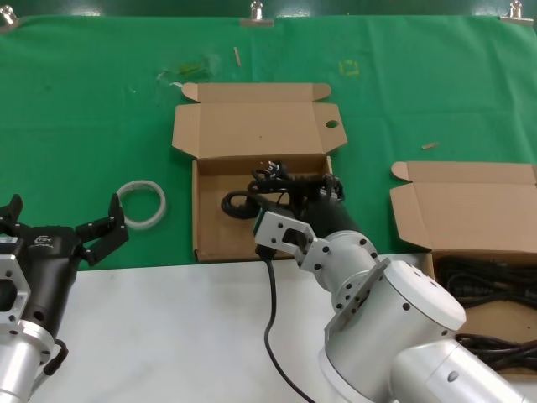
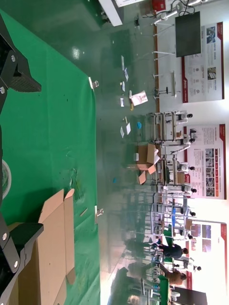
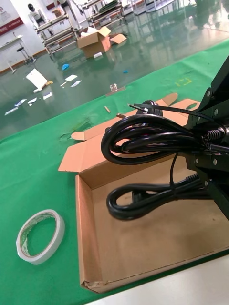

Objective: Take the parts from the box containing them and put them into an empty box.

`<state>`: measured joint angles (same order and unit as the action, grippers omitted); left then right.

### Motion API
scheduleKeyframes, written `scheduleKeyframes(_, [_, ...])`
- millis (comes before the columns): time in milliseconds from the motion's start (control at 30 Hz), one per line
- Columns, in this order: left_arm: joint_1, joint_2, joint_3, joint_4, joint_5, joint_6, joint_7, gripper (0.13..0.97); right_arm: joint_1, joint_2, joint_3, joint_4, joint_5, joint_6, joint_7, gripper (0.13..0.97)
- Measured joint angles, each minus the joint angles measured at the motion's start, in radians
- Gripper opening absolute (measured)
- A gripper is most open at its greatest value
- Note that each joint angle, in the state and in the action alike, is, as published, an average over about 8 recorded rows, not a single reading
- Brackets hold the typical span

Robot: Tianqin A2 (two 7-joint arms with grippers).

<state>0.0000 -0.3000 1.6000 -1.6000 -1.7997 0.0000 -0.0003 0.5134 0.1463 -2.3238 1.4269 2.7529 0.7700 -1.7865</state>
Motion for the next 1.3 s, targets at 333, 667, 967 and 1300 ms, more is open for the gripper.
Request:
scheduleKeyframes(333, [0.0,0.0,0.0,0.0,0.0,0.0,0.0,0.966,0.006,0.0,-0.003,-0.019,0.0,-0.02,0.045,0.202])
scheduleKeyframes(667, [0.0,0.0,0.0,0.0,0.0,0.0,0.0,0.966,0.006,0.0,-0.003,-0.02,0.0,-0.022,0.05,0.239])
scheduleKeyframes(967, [0.0,0.0,0.0,0.0,0.0,0.0,0.0,0.966,0.006,0.0,-0.003,-0.02,0.0,-0.022,0.05,0.34])
scheduleKeyframes(1300, [0.0,0.0,0.0,0.0,0.0,0.0,0.0,0.966,0.006,0.0,-0.003,-0.02,0.0,-0.022,0.05,0.462])
